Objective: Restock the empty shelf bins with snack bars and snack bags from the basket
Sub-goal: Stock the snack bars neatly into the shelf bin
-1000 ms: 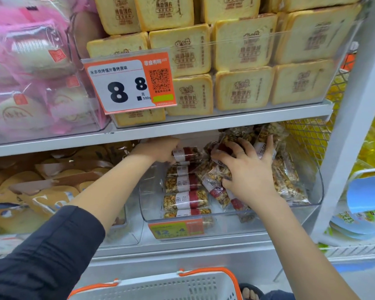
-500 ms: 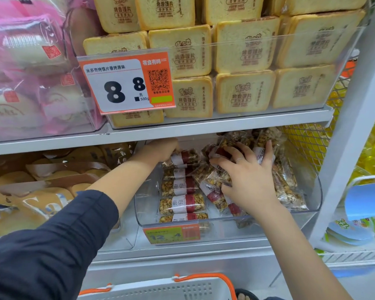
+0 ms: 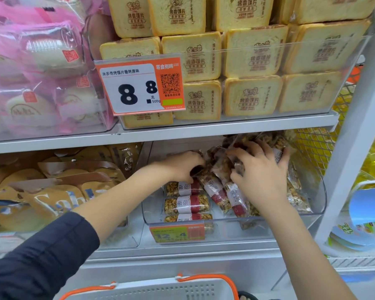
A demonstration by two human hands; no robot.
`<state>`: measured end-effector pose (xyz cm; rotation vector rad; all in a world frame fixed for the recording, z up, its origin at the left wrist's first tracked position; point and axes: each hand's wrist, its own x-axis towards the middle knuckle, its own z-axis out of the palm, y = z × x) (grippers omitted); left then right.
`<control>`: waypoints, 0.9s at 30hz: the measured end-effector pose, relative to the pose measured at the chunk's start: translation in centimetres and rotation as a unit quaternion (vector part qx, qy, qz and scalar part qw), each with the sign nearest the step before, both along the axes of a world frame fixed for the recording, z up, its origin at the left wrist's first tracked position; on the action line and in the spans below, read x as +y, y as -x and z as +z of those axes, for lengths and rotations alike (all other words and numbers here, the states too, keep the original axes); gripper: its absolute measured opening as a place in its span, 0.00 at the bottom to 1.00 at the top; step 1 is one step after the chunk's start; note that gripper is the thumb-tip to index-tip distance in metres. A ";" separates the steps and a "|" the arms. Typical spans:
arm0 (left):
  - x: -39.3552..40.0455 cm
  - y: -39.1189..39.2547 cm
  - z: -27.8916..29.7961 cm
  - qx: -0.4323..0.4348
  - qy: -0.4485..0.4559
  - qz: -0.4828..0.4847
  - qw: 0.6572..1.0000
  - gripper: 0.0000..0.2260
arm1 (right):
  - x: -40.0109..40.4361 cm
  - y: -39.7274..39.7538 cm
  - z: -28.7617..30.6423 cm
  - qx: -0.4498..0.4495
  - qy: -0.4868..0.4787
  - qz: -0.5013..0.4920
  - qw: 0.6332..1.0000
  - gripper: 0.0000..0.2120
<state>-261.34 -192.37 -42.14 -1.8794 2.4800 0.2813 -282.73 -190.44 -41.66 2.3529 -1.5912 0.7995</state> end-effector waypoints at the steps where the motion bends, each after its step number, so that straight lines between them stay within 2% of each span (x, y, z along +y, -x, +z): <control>1: 0.0 0.4 0.0 -0.020 -0.006 -0.006 1.000 0.26 | -0.1 0.1 0.0 -0.009 0.002 -0.004 1.000 0.18; 6: 0.2 1.6 0.4 0.025 -0.068 0.017 0.997 0.42 | -0.3 0.2 -0.5 0.021 0.007 -0.002 1.000 0.16; 8: 0.4 1.8 0.5 0.036 -0.091 0.018 0.995 0.44 | -0.3 0.2 -0.5 0.017 0.008 -0.002 1.000 0.16; 13: 1.1 2.0 1.2 0.047 -0.100 0.009 0.994 0.32 | -0.3 0.2 -0.3 0.006 -0.001 0.002 1.000 0.15; 16: 2.3 0.4 2.8 0.061 -0.023 0.053 0.996 0.17 | -0.3 0.3 -0.3 0.000 -0.001 0.004 1.000 0.14; 18: 3.7 -1.3 3.8 -0.036 0.037 0.121 0.991 0.15 | -0.3 0.2 -0.3 0.002 -0.003 0.005 1.000 0.14; 20: 4.6 -2.0 4.3 -0.200 0.044 0.177 0.963 0.20 | -0.2 0.1 -0.2 0.004 -0.005 0.008 1.000 0.14; 21: 4.7 -1.9 4.2 -0.251 0.027 0.181 0.950 0.23 | -0.2 0.0 -0.3 0.004 -0.004 0.009 1.000 0.15; 24: 3.9 -0.6 3.3 -0.333 -0.026 0.151 0.930 0.26 | -0.2 0.1 -0.3 0.005 -0.002 0.008 1.000 0.15; 27: 2.7 -0.4 2.4 -0.352 -0.021 0.153 0.923 0.21 | -0.1 0.2 -0.4 0.002 0.004 0.006 1.000 0.14</control>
